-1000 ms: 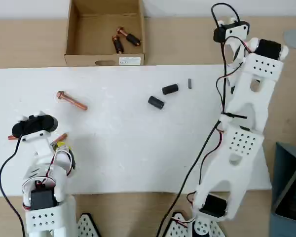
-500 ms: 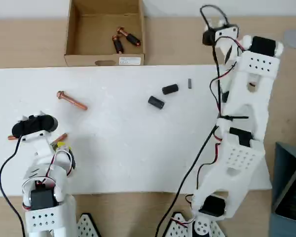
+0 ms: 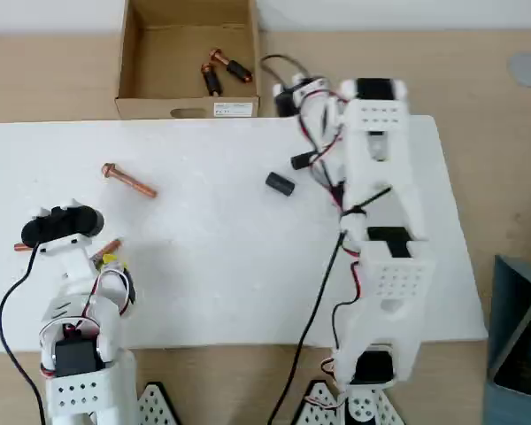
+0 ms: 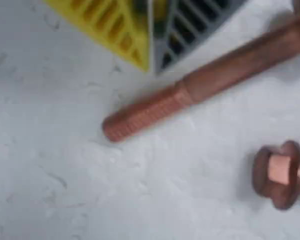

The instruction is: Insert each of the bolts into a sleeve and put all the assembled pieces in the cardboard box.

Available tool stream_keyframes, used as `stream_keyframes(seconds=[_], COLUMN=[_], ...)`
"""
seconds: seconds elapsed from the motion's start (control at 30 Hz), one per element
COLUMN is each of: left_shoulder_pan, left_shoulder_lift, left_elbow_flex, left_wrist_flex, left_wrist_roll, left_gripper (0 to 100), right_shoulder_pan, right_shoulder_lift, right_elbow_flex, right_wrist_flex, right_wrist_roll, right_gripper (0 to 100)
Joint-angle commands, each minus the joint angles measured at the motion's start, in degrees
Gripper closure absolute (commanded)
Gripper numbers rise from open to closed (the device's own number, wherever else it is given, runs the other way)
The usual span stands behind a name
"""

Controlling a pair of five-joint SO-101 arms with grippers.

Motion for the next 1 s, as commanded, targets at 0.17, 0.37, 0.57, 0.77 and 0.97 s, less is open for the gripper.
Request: stream_keyframes(seconds=[0.17, 0.37, 0.57, 0.77, 0.97], left_shoulder_pan=[-0.1, -0.1, -0.2, -0.2, -0.2], left_shoulder_lift=[-0.4, -0.4, -0.4, -0.4, -0.4], left_elbow_flex=[-0.5, -0.5, -0.5, -0.5, -0.5], left_wrist_flex=[-1.1, -1.1, -1.1, -1.1, -1.1], left_wrist_roll=[-0.5, -0.5, -0.5, -0.5, -0.5], left_gripper=[100, 100, 100, 100, 100], right_shoulder_pan=[-4.7, -5.3, -5.1, -5.1, -5.1], right_shoulder_lift=[-4.4, -0.7, 1.6, 1.6, 1.6], right_elbow_flex=[10.5, 11.9, 9.2, 3.1, -4.9], right_wrist_flex=[-10.0, -12.0, -10.3, -5.6, 2.3], right_wrist_roll=[1.4, 1.3, 1.2, 1.6, 1.7], right_gripper=[98.8, 92.3, 85.8, 83.9, 82.9])
